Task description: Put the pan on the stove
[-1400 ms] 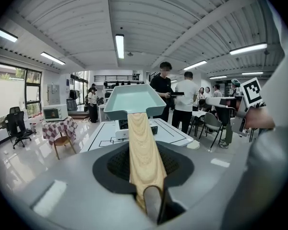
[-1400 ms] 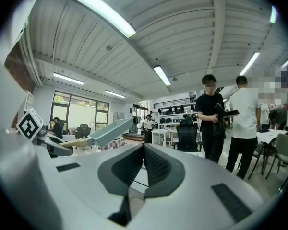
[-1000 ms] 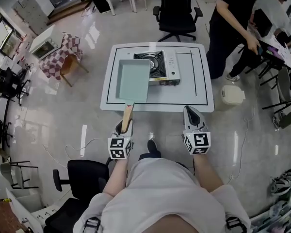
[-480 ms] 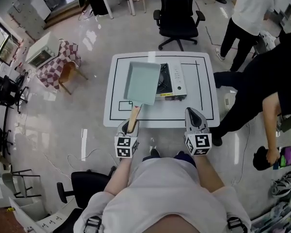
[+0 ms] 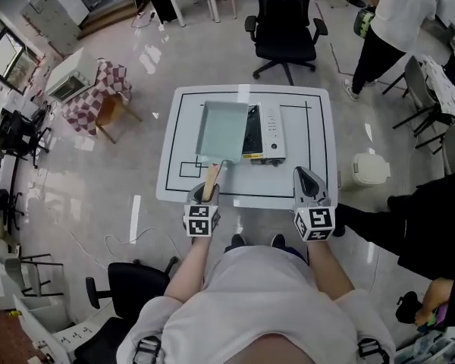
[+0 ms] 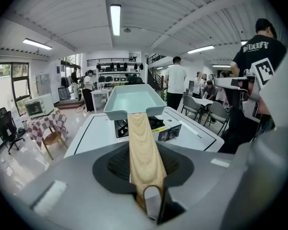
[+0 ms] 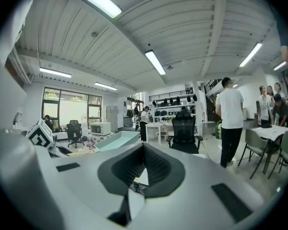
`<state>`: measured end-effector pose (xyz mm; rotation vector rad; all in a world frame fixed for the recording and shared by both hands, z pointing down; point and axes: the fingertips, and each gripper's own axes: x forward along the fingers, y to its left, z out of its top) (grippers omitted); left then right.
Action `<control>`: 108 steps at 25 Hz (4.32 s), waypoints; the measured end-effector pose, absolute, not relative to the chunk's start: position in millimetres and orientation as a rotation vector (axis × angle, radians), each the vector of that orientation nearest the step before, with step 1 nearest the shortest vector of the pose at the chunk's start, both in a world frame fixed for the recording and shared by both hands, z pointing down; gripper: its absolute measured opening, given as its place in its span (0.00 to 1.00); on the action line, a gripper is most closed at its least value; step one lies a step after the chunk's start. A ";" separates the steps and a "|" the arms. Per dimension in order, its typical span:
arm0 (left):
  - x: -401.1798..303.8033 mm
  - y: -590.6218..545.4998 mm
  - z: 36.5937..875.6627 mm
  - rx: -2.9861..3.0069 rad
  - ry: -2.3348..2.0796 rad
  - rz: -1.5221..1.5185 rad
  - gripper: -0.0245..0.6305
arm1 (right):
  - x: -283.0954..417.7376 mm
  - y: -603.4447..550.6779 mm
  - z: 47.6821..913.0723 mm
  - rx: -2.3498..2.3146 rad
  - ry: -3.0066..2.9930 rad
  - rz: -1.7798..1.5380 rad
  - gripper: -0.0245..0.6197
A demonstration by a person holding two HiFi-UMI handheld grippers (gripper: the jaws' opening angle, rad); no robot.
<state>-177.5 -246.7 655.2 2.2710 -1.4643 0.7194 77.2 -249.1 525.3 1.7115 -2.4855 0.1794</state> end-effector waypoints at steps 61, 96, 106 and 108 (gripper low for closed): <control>-121.7 -313.3 701.6 1.931 -1.642 0.830 0.36 | 114.7 -245.6 561.4 1.611 -2.531 0.332 0.05; -140.5 -294.2 539.0 2.533 -1.746 0.165 0.56 | 100.2 -254.7 542.6 1.646 -2.550 0.305 0.05; -163.1 -263.8 450.9 2.751 -1.819 -0.017 0.47 | 92.3 -252.5 486.9 1.712 -2.579 0.201 0.05; -172.2 -256.5 444.0 2.757 -1.844 -0.011 0.38 | 91.8 -250.6 475.6 1.730 -2.571 0.178 0.05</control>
